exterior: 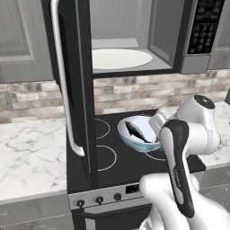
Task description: Remove the apple from the bowl and place it on the small plate. Then place the bowl with only the fish in the microwave, close the door, and press the start button to microwave the fish.
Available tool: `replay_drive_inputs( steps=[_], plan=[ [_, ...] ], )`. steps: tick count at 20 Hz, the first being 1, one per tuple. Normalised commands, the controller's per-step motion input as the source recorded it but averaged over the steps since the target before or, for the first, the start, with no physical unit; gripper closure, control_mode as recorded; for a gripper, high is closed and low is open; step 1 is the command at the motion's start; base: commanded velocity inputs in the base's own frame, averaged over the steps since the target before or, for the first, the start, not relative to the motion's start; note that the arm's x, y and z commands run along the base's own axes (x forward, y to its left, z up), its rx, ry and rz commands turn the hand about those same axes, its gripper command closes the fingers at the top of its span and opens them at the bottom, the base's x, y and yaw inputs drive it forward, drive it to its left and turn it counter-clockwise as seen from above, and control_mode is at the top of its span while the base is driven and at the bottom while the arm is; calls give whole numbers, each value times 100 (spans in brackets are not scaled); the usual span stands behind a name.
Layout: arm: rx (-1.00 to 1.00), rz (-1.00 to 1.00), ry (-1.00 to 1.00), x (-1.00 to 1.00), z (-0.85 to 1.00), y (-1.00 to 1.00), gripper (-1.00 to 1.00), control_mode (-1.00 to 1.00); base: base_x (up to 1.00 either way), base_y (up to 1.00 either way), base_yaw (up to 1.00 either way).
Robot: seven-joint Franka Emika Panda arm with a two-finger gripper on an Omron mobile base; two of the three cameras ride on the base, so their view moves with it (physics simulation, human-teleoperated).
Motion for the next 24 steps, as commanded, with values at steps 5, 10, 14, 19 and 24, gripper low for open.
replay_drive_inputs(
  steps=[5,10,14,19,24],
  plan=[
    [0,-1,-14,0,68,3,100,-100,0,0,0],
    [0,0,-27,-3,91,18,100,-100,0,0,0],
    [0,0,-27,0,66,44,100,-100,0,0,0],
    [0,0,-33,-7,64,19,100,-100,0,0,0],
    [0,0,-24,0,62,0,100,-100,0,0,0]
  ],
)
